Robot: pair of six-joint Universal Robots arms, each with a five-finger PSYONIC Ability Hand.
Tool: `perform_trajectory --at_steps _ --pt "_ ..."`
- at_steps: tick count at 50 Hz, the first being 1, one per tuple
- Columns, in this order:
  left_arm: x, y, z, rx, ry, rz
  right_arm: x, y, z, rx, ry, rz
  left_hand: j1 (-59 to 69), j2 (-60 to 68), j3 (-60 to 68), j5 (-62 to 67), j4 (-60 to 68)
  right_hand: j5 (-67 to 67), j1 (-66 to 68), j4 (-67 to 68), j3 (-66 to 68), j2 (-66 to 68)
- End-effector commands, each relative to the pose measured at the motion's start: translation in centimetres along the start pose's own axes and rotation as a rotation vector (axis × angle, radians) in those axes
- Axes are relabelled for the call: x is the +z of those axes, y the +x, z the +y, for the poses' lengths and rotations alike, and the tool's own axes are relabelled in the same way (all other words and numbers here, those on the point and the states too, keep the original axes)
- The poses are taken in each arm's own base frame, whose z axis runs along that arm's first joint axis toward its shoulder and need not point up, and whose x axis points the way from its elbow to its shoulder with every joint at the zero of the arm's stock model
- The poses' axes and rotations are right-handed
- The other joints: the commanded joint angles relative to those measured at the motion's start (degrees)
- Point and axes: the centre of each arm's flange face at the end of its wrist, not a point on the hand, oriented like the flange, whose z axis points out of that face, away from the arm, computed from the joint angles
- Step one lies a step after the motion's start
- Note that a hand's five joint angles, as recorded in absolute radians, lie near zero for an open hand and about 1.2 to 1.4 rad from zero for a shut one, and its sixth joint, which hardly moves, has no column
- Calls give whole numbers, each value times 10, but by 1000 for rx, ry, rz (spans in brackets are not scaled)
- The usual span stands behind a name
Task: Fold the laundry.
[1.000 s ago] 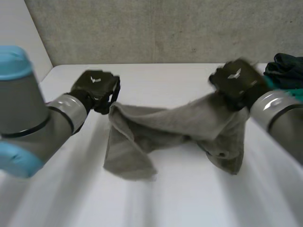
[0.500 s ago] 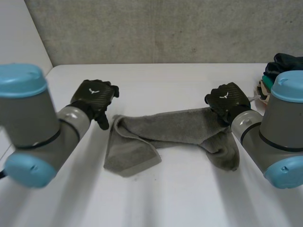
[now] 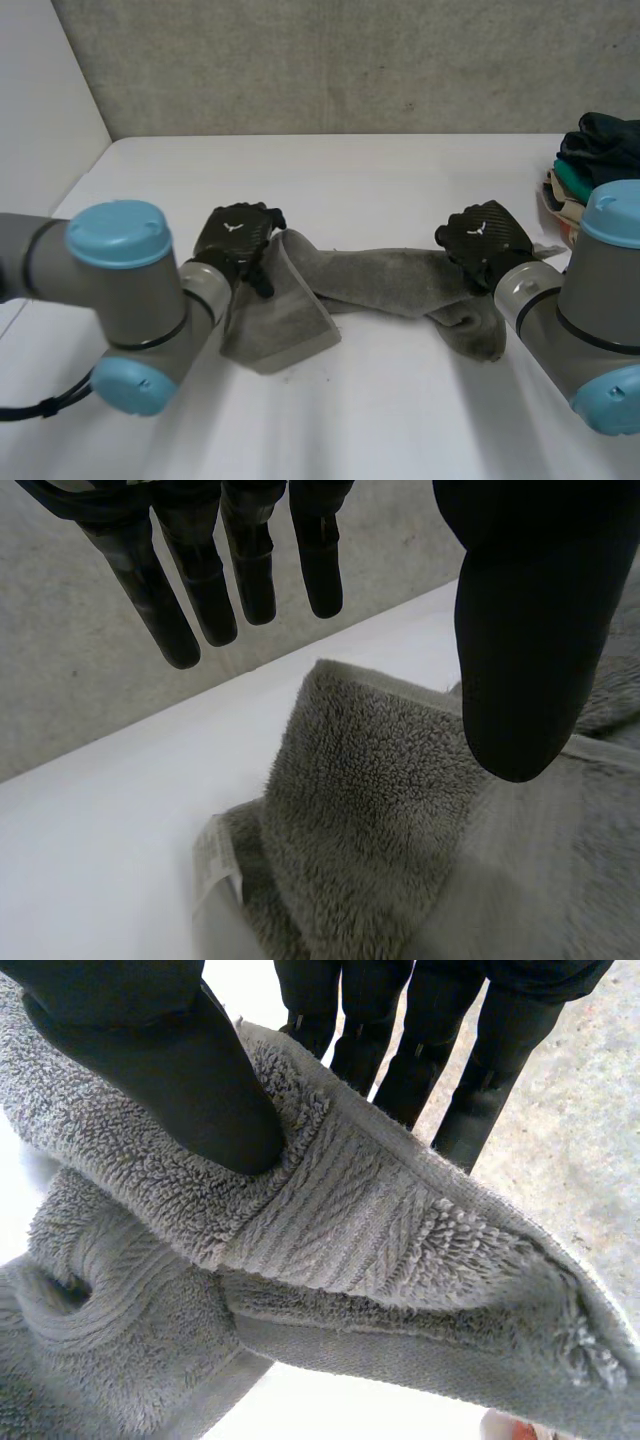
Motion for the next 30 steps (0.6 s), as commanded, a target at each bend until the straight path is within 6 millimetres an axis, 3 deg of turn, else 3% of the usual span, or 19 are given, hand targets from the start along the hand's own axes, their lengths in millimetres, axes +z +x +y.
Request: perform_trajectory --at_steps 1,6,10,17,27,28,30 --pt "21 8 11 -9 -9 20 -4 0 1 1 0 -3 22 28 27 37 34 125 166 113 119 127" --pt "8 41 25 24 -38 100 -2 6 6 9 -14 10 57 63 63 73 69 125 166 113 119 127" --pt "2 49 27 29 -40 121 -1 8 8 11 -13 8 85 92 91 101 98 125 166 113 119 127" --pt "9 52 31 43 -34 123 -2 6 10 13 -14 -6 128 134 133 143 140 125 166 113 119 127" --pt "28 42 43 236 -41 82 0 9 12 7 -18 6 180 186 185 196 192 125 166 113 119 127" --pt "28 40 43 242 -45 70 1 11 13 6 -19 8 208 214 214 224 221 125 166 113 119 127" --pt "27 34 42 252 -50 33 2 15 13 3 -19 21 393 399 399 409 405 125 166 113 119 127"
